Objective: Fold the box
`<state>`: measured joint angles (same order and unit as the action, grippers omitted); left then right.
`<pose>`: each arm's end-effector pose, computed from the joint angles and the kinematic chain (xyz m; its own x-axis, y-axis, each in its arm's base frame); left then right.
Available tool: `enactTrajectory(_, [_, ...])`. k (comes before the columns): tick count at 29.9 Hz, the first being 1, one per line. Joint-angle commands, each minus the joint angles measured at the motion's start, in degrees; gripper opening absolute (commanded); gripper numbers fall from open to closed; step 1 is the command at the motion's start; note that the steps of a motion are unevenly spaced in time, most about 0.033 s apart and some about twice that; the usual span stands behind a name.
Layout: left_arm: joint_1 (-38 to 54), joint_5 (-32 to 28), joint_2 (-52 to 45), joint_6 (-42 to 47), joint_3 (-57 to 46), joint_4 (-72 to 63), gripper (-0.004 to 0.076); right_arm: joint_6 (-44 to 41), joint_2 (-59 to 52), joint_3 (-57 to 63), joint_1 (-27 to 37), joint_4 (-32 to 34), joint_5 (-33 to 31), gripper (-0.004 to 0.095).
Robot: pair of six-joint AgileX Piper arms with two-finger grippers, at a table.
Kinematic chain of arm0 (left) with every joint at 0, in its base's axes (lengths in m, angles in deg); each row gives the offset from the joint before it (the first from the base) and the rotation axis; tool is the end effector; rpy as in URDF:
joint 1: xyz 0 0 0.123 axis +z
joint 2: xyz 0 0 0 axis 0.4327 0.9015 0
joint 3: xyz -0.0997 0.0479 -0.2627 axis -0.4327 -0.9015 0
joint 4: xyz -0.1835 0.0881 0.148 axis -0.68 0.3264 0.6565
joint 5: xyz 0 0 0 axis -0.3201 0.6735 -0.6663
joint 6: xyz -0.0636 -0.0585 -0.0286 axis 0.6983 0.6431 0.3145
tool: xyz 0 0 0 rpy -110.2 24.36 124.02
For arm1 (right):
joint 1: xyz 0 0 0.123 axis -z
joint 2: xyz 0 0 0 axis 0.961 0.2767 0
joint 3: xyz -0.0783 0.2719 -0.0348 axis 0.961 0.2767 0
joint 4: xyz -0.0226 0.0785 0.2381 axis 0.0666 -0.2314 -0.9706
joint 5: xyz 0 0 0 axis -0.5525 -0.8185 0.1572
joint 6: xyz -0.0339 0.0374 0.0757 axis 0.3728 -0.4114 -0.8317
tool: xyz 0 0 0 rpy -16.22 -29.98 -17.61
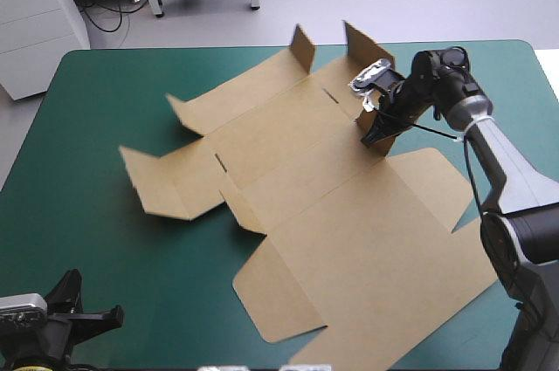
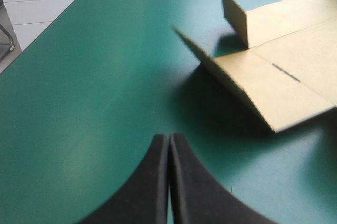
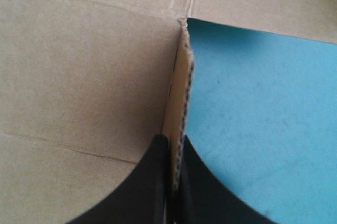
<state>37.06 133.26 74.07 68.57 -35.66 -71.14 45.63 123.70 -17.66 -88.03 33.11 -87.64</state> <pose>0.0133 -0.0079 0.2724 -0.2805 -0.1215 -0.9521 -0.1073 0.9897 -0.0947 0.3987 0.1115 0.3069 -0.5949 -0.7078 -0.3810 -0.7294 0.6745 -0.1143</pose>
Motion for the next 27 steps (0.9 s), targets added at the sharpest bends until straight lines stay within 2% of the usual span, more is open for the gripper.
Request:
enactTrajectory(1, [-0.4, -3.9, -0.9, 0.0, 1.8, -0.6, -0.0032, 8.7, 0.5, -7.0, -2.5, 0.1, -2.3, -0.0023])
enactTrajectory(16, [-0.4, -3.9, -0.9, 0.0, 1.8, -0.6, -0.0032, 37.5, 5.7, -11.6, -9.9, -0.7, -0.5, -0.0023])
enactTrajectory(23, [-0.4, -3.9, -0.9, 0.0, 1.8, -0.6, -0.0032, 38.0, 6.0, -11.6, -12.2, -2.7, 6.0, -0.0023])
enactTrajectory(27, [-0.4, -3.9, -0.9, 0.0, 1.8, -0.6, -0.0032, 38.0, 6.4, -11.6, -12.2, -5.5, 7.3, -0.0021])
